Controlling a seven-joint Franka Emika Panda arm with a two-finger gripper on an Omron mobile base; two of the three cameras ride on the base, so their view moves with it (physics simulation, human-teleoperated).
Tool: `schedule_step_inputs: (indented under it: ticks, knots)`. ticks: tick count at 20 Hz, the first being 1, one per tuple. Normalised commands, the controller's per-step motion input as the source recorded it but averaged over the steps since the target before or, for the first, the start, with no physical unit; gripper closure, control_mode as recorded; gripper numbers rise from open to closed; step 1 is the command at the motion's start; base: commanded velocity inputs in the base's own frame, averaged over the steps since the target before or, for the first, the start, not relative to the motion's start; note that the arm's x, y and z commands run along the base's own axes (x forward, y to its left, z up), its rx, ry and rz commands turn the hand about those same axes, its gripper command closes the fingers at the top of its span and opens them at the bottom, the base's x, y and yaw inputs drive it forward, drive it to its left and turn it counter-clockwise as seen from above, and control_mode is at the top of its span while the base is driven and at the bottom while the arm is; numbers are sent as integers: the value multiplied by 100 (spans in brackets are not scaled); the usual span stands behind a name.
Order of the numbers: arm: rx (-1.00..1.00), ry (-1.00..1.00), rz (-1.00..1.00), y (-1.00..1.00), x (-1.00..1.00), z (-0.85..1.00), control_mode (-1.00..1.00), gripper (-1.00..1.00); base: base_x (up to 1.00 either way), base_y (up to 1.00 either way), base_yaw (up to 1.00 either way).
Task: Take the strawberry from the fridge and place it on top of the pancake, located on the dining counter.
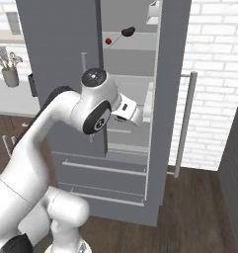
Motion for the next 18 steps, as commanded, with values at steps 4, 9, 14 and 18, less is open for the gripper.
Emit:
schedule_step_inputs:
  ticks: [4,9,14,18]
  knots:
    - [-6,8,10,73,42,-19,-100,100,0,0,0]
    - [-21,-23,1,95,46,-29,-100,-100,0,0,0]
    - [0,3,0,65,78,0,-100,-100,0,0,0]
    - [2,16,2,62,71,3,-100,-100,0,0,0]
